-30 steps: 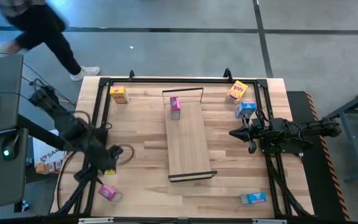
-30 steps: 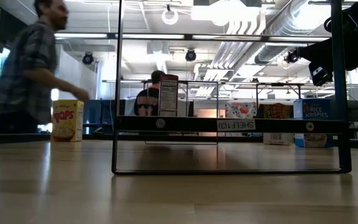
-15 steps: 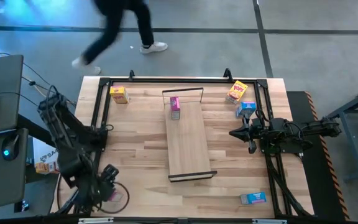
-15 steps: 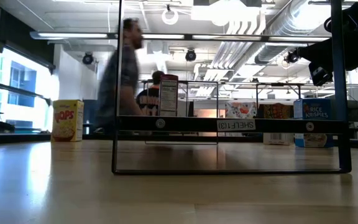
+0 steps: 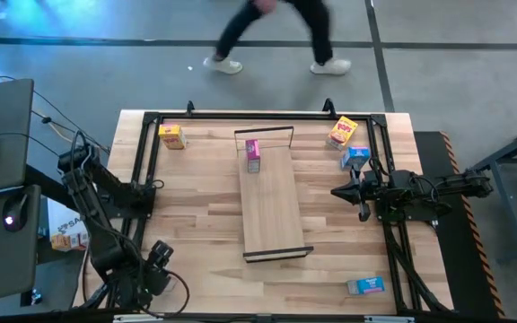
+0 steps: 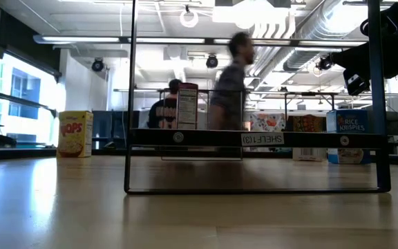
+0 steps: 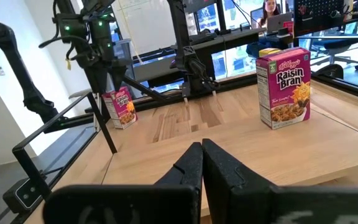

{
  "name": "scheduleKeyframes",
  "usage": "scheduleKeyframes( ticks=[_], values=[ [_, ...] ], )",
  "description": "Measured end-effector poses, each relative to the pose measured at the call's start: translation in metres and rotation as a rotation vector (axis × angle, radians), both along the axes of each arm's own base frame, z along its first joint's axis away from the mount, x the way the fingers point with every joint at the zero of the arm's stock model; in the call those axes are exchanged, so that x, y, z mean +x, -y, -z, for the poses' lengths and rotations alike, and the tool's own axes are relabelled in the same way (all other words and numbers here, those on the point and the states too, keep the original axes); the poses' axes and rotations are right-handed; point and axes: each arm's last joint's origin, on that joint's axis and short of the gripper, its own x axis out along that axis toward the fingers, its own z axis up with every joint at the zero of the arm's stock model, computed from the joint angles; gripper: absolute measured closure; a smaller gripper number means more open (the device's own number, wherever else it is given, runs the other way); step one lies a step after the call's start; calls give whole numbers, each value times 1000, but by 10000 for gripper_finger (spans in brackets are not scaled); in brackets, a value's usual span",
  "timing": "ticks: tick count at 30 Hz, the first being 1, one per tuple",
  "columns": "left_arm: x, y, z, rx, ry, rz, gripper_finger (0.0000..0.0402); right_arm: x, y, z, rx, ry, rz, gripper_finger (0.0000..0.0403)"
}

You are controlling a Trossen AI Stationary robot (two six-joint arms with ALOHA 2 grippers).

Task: Stack cereal on shelf
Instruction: Put the purple cereal box on the shelf aligned with the other purple cereal box

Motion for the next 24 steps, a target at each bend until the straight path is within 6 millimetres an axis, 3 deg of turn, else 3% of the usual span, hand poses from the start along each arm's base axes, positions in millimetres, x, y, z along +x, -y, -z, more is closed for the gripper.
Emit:
scheduleKeyframes(
  ticks=[11, 20, 24],
  values=[
    [1, 1, 31, 114, -45, -1, 115, 0, 0, 0, 0, 0, 0, 402],
    [6, 9, 43, 125, -51, -1, 117, 0, 0, 0, 0, 0, 0, 402],
    [7, 11, 43, 104, -30, -4, 136, 0, 0, 0, 0, 0, 0, 402]
  ],
)
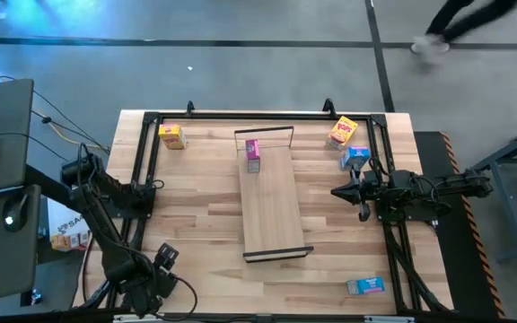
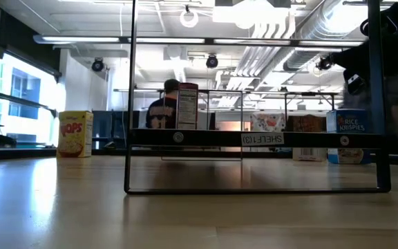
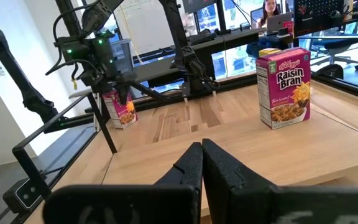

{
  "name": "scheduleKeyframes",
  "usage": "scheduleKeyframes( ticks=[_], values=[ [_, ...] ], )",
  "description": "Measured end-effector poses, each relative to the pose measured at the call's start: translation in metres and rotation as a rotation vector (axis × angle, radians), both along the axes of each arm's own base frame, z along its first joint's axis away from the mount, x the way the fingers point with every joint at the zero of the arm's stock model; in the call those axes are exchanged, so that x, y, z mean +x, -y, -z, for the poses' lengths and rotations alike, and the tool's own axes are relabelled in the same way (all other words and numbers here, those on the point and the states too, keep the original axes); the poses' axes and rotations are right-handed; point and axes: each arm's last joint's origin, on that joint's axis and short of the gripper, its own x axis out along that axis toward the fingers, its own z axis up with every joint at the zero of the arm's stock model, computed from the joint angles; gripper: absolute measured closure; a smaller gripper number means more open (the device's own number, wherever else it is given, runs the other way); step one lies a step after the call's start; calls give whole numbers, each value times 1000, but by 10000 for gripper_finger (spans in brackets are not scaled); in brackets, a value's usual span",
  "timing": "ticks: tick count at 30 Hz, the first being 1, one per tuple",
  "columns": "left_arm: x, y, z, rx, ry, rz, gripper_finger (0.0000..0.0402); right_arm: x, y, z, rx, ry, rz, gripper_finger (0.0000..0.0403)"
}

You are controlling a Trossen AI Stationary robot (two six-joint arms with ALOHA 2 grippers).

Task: Stack cereal on shelf
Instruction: Put the purple cereal box on the shelf aligned with the other purple cereal box

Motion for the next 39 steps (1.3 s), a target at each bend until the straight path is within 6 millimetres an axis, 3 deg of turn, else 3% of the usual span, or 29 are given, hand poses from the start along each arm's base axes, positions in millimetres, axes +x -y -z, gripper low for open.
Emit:
scheduleKeyframes(
  ticks=[8, 13, 18, 23, 27, 30, 34, 39],
  values=[
    [1, -5, -9, -26, 11, -21, 213, 0, 0, 0, 0, 0, 0, 402],
    [5, -18, -24, -108, -31, -53, 240, 0, 0, 0, 0, 0, 0, 402],
    [12, -52, -60, -158, -49, -162, 244, 0, 0, 0, 0, 0, 0, 402],
    [24, -110, -117, -154, 75, -369, 245, 0, 0, 0, 0, 0, 0, 402],
    [47, -157, -162, -152, 332, -600, 245, 0, 0, 0, 0, 0, 0, 402],
    [70, -186, -178, -125, 485, -728, 245, 0, 0, 0, 0, 0, 0, 402],
    [110, -218, -173, -150, 562, -860, 245, 0, 0, 0, 0, 0, 0, 402],
    [163, -244, -146, -135, 585, -885, 245, 0, 0, 0, 0, 0, 0, 402]
  ],
)
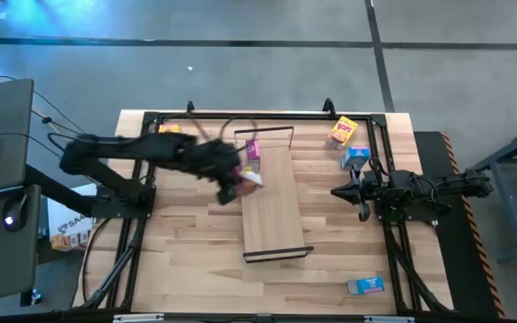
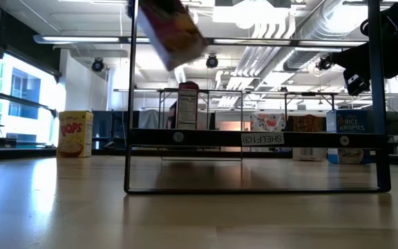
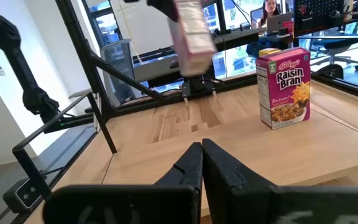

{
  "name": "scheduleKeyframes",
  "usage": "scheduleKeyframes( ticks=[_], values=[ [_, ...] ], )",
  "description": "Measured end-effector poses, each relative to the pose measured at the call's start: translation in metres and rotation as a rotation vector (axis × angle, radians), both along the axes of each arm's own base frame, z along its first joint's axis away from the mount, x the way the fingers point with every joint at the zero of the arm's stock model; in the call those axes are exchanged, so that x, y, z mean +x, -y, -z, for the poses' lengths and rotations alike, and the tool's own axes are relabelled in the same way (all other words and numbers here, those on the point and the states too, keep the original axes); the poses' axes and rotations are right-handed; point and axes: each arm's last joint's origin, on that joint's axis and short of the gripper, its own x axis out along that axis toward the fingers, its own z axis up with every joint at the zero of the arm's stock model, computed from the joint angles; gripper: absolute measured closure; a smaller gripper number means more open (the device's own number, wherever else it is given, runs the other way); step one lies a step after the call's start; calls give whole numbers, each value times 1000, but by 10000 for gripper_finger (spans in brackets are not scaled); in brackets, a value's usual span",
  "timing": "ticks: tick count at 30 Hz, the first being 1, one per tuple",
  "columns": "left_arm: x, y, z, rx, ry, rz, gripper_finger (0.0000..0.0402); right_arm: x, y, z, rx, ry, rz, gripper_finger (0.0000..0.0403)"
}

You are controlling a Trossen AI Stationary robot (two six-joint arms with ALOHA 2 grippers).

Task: Stack cereal on shelf
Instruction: Put the purple cereal box on the shelf aligned with the other purple cereal box

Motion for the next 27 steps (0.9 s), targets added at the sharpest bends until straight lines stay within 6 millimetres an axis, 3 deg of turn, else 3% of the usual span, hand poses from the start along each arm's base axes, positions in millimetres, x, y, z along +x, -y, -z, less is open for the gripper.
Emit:
scheduleKeyframes(
  ticks=[6, 12, 17, 27],
  values=[
    [49, -10, 37, -147, 28, -113, 245, 0, 0, 0, 0, 0, 0, 402],
    [70, -8, 73, -240, -52, -253, 245, 0, 0, 0, 0, 0, 0, 402],
    [80, -14, 83, -339, -14, -422, 245, 0, 0, 0, 0, 0, 0, 402],
    [92, -18, 86, -393, 71, -460, 245, 0, 0, 0, 0, 0, 0, 402]
  ],
)
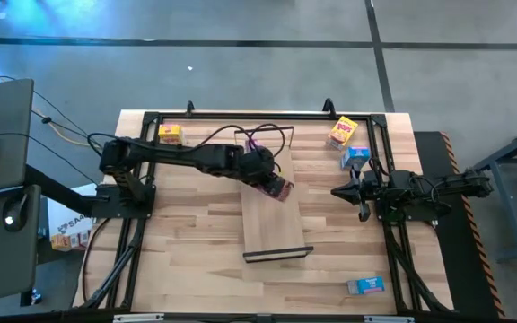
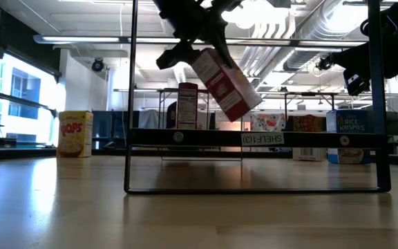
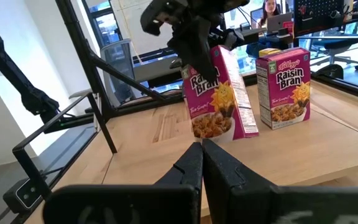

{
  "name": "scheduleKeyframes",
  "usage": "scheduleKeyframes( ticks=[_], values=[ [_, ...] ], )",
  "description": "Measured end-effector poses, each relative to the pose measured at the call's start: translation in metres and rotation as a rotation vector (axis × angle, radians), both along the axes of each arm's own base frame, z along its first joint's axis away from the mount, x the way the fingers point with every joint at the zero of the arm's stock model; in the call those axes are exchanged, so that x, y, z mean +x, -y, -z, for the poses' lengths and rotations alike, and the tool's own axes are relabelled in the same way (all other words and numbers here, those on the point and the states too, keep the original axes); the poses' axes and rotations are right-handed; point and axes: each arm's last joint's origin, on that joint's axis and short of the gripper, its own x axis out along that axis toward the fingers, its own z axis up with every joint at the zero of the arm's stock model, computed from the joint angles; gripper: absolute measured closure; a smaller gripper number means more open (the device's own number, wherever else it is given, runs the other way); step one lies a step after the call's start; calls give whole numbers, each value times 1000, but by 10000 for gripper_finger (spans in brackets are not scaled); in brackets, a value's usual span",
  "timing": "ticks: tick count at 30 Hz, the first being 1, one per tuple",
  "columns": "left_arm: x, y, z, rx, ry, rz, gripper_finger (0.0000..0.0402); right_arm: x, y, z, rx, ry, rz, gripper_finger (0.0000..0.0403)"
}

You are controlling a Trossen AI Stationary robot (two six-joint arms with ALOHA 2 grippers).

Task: Stack cereal on shelf
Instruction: Put the purple cereal box on the shelf aligned with the other purple cereal box

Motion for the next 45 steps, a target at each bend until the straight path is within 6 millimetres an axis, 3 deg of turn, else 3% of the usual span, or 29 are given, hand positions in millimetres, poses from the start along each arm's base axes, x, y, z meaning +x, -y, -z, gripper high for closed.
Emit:
scheduleKeyframes(
  ticks=[5, 14, 24, 33, 39, 45],
  values=[
    [-8, 1, 3, -18, -77, 16, 245, 0, 0, 0, 0, -1, 0, 402],
    [-35, 0, -32, -6, -40, -58, 245, 0, 0, 0, 0, -1, 0, 402],
    [-32, 5, -23, -22, -76, -78, 245, 0, 1, -2, 5, 25, 29, 402],
    [-26, 8, -10, -9, -120, -108, 245, -9, 8, -39, 533, 441, 143, 402],
    [-20, 12, 4, -12, -169, -94, 245, -17, 13, -54, 640, 637, 229, 402],
    [-17, 12, 6, 0, -161, -79, 245, -16, 13, -74, 642, 653, 243, 402]
  ],
)
